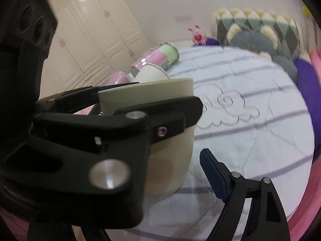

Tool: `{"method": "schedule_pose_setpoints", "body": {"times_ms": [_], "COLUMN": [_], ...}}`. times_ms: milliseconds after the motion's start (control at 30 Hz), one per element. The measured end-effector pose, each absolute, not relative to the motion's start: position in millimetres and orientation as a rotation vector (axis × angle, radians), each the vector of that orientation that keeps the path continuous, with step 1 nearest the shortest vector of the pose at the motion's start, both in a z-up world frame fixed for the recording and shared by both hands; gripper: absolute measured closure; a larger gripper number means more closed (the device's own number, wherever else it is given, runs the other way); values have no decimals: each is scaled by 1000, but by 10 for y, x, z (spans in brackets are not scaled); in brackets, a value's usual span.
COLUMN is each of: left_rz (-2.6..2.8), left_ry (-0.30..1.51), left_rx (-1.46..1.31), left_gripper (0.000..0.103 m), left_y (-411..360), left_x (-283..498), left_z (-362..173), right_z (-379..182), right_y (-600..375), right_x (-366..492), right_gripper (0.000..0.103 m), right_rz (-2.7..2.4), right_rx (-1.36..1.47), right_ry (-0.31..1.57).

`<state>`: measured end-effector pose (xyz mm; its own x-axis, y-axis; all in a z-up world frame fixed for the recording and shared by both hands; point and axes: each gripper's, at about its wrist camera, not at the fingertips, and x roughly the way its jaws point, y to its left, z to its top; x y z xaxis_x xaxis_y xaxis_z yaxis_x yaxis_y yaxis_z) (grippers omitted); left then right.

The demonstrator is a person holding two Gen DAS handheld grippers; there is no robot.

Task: Flip cup upright
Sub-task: 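Lower the upright green cup onto the table with the right gripper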

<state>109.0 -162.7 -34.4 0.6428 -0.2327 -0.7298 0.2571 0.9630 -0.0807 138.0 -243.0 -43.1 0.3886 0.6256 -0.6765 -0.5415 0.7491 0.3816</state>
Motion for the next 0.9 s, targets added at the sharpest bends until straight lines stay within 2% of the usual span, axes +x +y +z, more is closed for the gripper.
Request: {"method": "schedule_pose_setpoints", "body": {"times_ms": [67, 367, 900], "left_rz": [-265, -221, -226], "left_ry": [808, 770, 778], "left_rx": [31, -16, 37], "left_gripper": [19, 19, 17], "left_y": [-1596, -1393, -1481], "left_x": [1064, 1103, 926], "left_z": [-323, -306, -513], "right_z": [-413, -357, -439], "right_y": [-2372, -2197, -2149], "right_x": [1368, 1383, 1376], "right_gripper": [26, 26, 24], "right_rz": [739, 792, 756], "right_rx": [62, -41, -126], "right_ry": [870, 697, 674]}}
